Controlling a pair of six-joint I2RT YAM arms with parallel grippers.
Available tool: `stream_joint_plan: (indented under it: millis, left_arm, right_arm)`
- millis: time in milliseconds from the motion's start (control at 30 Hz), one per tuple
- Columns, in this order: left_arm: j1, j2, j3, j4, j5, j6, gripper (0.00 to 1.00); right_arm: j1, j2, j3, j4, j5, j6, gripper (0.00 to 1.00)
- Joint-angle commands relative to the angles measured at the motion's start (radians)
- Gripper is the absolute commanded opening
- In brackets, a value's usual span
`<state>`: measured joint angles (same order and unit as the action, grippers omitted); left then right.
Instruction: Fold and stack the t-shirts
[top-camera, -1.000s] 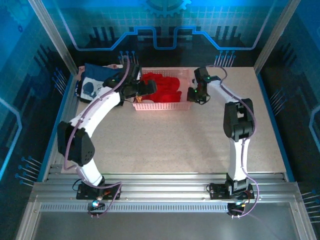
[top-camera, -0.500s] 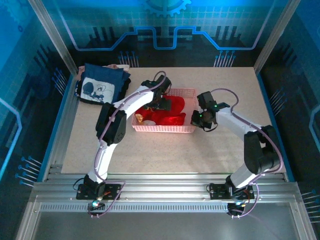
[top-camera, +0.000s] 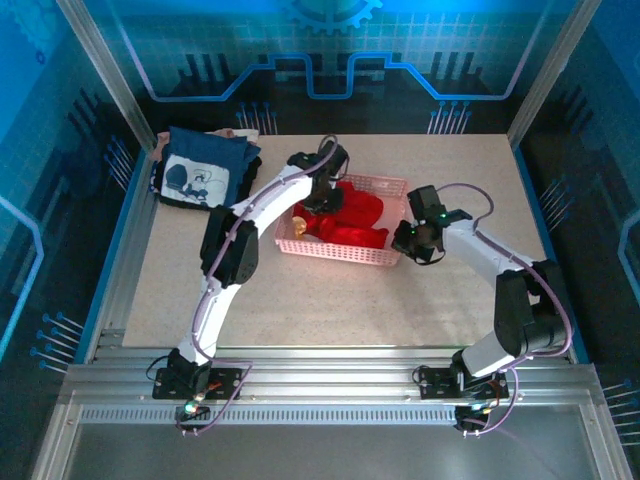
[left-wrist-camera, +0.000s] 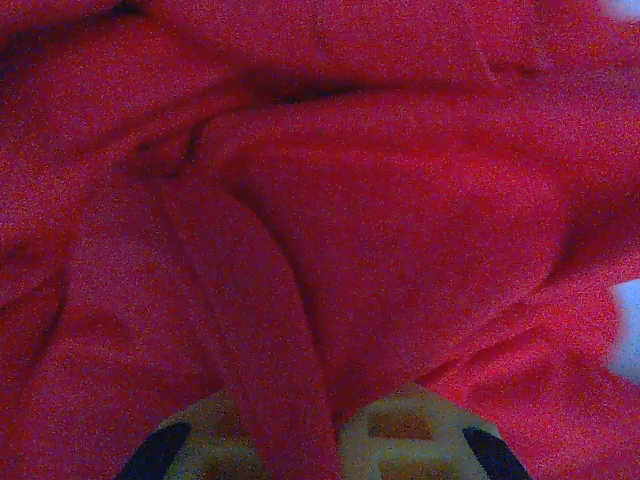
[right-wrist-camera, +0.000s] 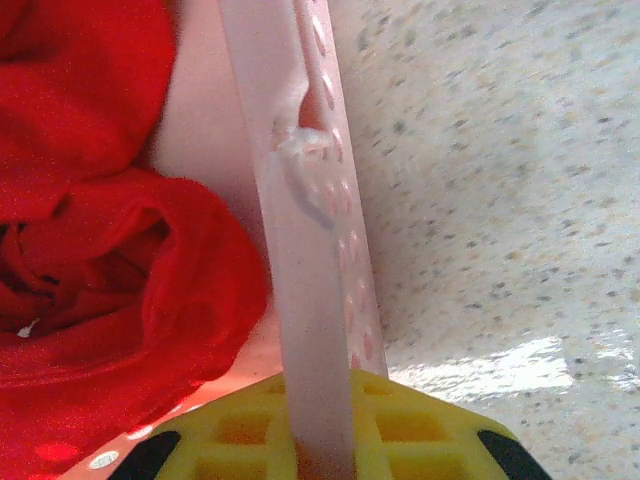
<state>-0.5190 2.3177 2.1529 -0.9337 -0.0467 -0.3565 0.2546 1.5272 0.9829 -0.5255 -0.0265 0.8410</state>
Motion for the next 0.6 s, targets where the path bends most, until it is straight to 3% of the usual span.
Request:
stream_joint_plan:
  millis: [0, 167, 300, 400, 567]
  left_arm:
    - [0.028, -0.262, 0.129, 0.044, 0.102, -0.003, 0.0]
    - [0.066, -0.45, 0.227, 0.023, 0.139, -0.026, 0.0]
    - [0.08, -0.562, 0.21, -0.008, 0.145, -0.028, 0.0]
    - [0.081, -0.636, 0.097, -0.008, 0.159, -0.031, 0.0]
    - [0.082, -0.742, -0.29, 0.123, 0.188, -0.06, 0.0]
  right_arm:
    - [-0.091, -0.037, -0.044, 0.044, 0.013, 0.116, 0.13]
    - [-0.251, -0.061, -0.098, 0.104, 0.01, 0.251, 0.14]
    - [-0.353, -0.088, -0.15, 0.132, 0.057, 0.393, 0.14]
    - [-0.391, -0.087, -0.148, 0.148, 0.122, 0.493, 0.15]
    - [-0.435, -0.001, -0.064, 0.144, 0.178, 0.615, 0.16]
